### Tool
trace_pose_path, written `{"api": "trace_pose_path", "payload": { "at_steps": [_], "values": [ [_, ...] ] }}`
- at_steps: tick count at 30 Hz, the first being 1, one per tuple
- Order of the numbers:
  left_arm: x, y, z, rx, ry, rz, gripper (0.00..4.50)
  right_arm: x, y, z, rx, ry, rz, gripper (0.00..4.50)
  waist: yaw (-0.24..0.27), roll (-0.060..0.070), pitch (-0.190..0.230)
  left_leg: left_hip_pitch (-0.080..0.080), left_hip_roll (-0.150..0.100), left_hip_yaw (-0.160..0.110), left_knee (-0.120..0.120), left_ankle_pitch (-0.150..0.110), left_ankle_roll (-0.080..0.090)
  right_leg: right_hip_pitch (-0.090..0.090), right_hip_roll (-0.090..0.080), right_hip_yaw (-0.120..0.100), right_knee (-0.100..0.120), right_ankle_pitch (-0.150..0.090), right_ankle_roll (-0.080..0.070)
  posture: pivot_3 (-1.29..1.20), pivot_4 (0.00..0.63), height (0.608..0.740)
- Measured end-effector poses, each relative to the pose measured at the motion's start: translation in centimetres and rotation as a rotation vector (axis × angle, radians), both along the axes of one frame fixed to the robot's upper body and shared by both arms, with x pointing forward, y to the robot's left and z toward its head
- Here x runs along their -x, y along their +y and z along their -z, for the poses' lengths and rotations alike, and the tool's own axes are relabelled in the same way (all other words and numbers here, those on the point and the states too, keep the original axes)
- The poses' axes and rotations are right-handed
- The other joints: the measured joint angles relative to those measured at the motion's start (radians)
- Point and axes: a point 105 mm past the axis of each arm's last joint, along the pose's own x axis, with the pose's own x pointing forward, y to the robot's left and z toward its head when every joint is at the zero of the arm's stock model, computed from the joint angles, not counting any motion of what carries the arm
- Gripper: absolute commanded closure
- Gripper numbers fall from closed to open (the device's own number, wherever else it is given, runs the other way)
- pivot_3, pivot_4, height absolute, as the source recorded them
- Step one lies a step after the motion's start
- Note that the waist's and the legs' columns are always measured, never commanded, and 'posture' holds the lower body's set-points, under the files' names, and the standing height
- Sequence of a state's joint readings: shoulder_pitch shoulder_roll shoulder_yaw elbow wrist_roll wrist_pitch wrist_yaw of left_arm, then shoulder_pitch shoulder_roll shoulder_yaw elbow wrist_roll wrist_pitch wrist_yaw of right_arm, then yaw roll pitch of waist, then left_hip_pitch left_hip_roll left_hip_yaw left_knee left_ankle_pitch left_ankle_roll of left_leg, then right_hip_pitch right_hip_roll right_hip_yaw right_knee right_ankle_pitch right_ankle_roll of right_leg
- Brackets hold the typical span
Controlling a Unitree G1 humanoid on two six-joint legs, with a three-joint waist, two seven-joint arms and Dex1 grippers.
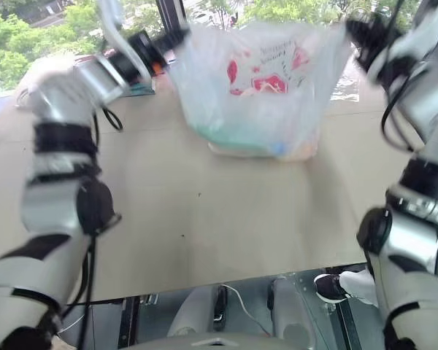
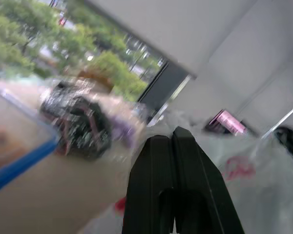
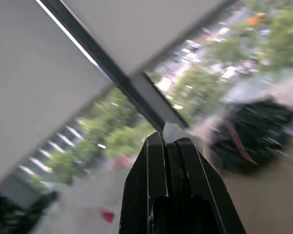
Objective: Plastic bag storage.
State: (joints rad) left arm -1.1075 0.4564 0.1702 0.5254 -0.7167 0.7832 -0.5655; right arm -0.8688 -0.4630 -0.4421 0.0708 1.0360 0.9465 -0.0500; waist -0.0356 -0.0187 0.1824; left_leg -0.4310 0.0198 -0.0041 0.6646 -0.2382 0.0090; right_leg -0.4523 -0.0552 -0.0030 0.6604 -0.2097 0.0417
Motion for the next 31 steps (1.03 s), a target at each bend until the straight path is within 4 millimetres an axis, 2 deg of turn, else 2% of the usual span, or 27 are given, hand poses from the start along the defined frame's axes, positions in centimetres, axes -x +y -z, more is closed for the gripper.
{"api": "trace_pose_path", "payload": {
  "at_steps": [2, 4, 5, 6, 8, 12, 15, 16, 19, 21, 23, 25, 27, 29, 31],
  "values": [
    [0.7, -1.0, 4.3, -0.083, 0.052, 0.006, 4.48, 0.1, 0.5, 5.1, 0.129, 0.107, 0.013, 4.50, -0.001, 0.000, 0.000, -0.001, 0.000, 0.000, 0.003, 0.000, -0.001, -0.001, 0.000, 0.000, 0.001, 0.000, 0.000, 0.00, 0.150, 0.740],
    [1.5, -1.5, 6.0, -0.140, 0.052, -0.005, 4.48, 0.7, 1.4, 7.8, 0.223, 0.148, -0.010, 4.50, -0.004, 0.000, 0.001, 0.000, 0.000, 0.002, 0.005, -0.001, 0.002, -0.003, 0.001, 0.003, 0.001, 0.000, 0.000, 0.00, 0.150, 0.740],
    [1.7, -1.6, 6.0, -0.152, 0.039, -0.009, 4.09, 1.0, 1.8, 8.1, 0.245, 0.143, -0.024, 4.50, -0.005, 0.000, 0.001, 0.001, 0.001, 0.002, 0.005, -0.001, 0.002, -0.003, 0.001, 0.003, 0.002, 0.000, 0.000, 0.00, 0.150, 0.740],
    [2.0, -1.6, 5.7, -0.166, 0.016, -0.019, 3.95, 1.3, 2.2, 8.1, 0.266, 0.126, -0.034, 4.24, -0.004, 0.000, 0.001, 0.001, 0.001, 0.001, 0.005, -0.001, 0.002, -0.003, 0.002, 0.003, 0.003, 0.000, 0.000, 0.00, 0.150, 0.740],
    [3.1, -1.5, 5.5, -0.199, -0.031, -0.018, 3.27, 2.2, 3.1, 7.9, 0.354, 0.077, -0.064, 3.69, -0.003, 0.000, 0.000, 0.008, 0.001, 0.001, 0.005, -0.002, 0.003, 0.004, 0.003, 0.002, 0.003, 0.000, 0.000, 0.00, 0.150, 0.740],
    [4.3, -0.9, 5.9, -0.241, -0.053, -0.019, 1.53, 3.6, 3.1, 8.5, 0.491, 0.052, -0.093, 1.84, 0.003, 0.000, 0.000, 0.013, 0.001, 0.002, 0.005, -0.002, 0.003, 0.010, 0.003, 0.003, 0.001, 0.000, 0.000, 0.00, 0.150, 0.740],
    [5.4, 0.4, 5.8, -0.294, -0.092, -0.027, 0.15, 5.2, 3.1, 8.5, 0.590, 0.011, -0.123, 0.43, 0.005, 0.000, 0.000, 0.013, 0.001, 0.002, 0.005, -0.002, 0.003, 0.010, 0.003, 0.003, 0.001, 0.000, 0.000, 0.00, 0.150, 0.740],
    [5.9, 1.0, 5.8, -0.313, -0.105, -0.035, 0.09, 5.8, 3.2, 8.4, 0.621, -0.008, -0.136, 0.04, 0.005, 0.000, 0.000, 0.014, 0.001, 0.002, 0.005, -0.002, 0.003, 0.010, 0.003, 0.003, 0.001, 0.000, 0.000, 0.00, 0.150, 0.740],
    [7.4, 2.8, 5.7, -0.357, -0.149, -0.058, 0.09, 8.3, 3.0, 7.2, 0.680, -0.090, -0.161, 0.04, 0.006, 0.000, 0.000, 0.014, 0.002, 0.001, 0.005, -0.002, 0.003, 0.010, 0.003, 0.003, 0.001, 0.000, 0.000, 0.00, 0.150, 0.740],
    [8.9, 4.9, 6.4, -0.428, -0.189, -0.098, 0.09, 10.7, 2.2, 7.2, 0.735, -0.109, -0.181, 0.04, 0.007, 0.000, 0.000, 0.015, 0.002, 0.002, 0.004, -0.002, 0.003, 0.012, 0.003, 0.003, -0.001, -0.001, 0.000, 0.00, 0.150, 0.740],
    [9.8, 5.8, 7.0, -0.465, -0.203, -0.107, 0.09, 12.2, 1.5, 7.4, 0.770, -0.108, -0.179, 0.04, 0.017, -0.001, 0.000, 0.016, 0.002, 0.002, 0.004, -0.002, 0.003, 0.013, 0.003, 0.003, -0.002, -0.001, 0.000, 0.00, 0.150, 0.740],
    [10.7, 6.8, 8.6, -0.498, -0.163, -0.104, 0.09, 14.0, 0.8, 8.6, 0.796, -0.068, -0.198, 0.04, 0.025, -0.002, -0.001, 0.017, 0.002, 0.001, 0.004, -0.002, 0.004, 0.015, 0.003, 0.002, -0.003, -0.001, 0.000, 0.00, 0.150, 0.740],
    [12.2, 8.6, 11.0, -0.536, -0.072, -0.105, 0.09, 16.6, -0.3, 11.4, 0.855, 0.043, -0.221, 0.04, 0.032, -0.003, -0.001, 0.018, 0.003, 0.000, 0.004, -0.003, 0.004, 0.017, 0.003, 0.000, -0.004, -0.002, 0.001, 0.00, 0.150, 0.740],
    [13.2, 9.8, 12.3, -0.552, -0.017, -0.109, 0.09, 18.0, -1.3, 13.5, 0.888, 0.137, -0.239, 0.04, 0.034, -0.004, -0.002, 0.018, 0.003, 0.000, 0.005, -0.003, 0.004, 0.017, 0.003, 0.000, -0.005, -0.006, 0.000, 0.00, 0.150, 0.740],
    [13.8, 10.2, 12.6, -0.556, 0.000, -0.097, 0.09, 18.6, -1.8, 14.1, 0.919, 0.145, -0.236, 0.04, 0.033, -0.004, -0.003, 0.019, 0.003, 0.001, 0.007, -0.003, 0.004, 0.018, 0.003, 0.001, -0.004, -0.006, 0.000, 0.00, 0.150, 0.740]
  ]
}}
